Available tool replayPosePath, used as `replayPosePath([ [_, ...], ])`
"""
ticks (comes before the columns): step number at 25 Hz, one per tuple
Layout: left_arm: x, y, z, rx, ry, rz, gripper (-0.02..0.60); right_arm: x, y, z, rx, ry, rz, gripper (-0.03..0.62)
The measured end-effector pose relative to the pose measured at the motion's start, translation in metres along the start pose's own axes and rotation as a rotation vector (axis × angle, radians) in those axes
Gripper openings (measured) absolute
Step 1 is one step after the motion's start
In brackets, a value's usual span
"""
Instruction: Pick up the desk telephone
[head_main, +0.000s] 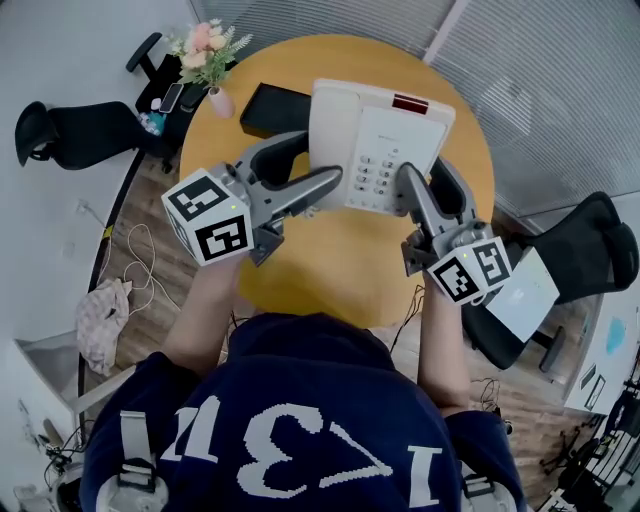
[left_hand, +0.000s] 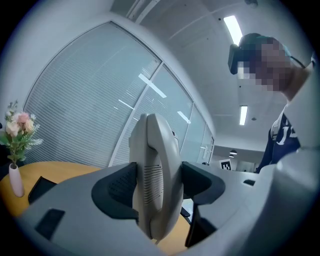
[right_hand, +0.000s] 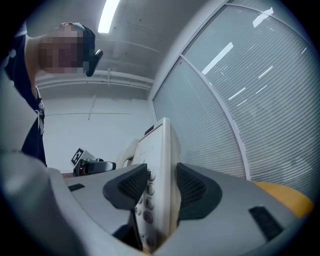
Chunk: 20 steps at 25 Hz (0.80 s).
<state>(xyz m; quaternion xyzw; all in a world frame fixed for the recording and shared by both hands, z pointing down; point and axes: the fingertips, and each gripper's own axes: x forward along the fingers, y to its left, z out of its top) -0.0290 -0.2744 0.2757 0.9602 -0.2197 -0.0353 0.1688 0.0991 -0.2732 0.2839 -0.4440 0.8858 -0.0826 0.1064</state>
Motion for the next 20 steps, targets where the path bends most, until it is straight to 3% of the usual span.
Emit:
replayPosePath([
  [20, -0.0004, -0.0011, 0.0046, 0.013, -0.014, 0.006, 0.293, 0.0005, 0.0004, 0.0012, 0.017, 0.007, -0.005, 0.196],
])
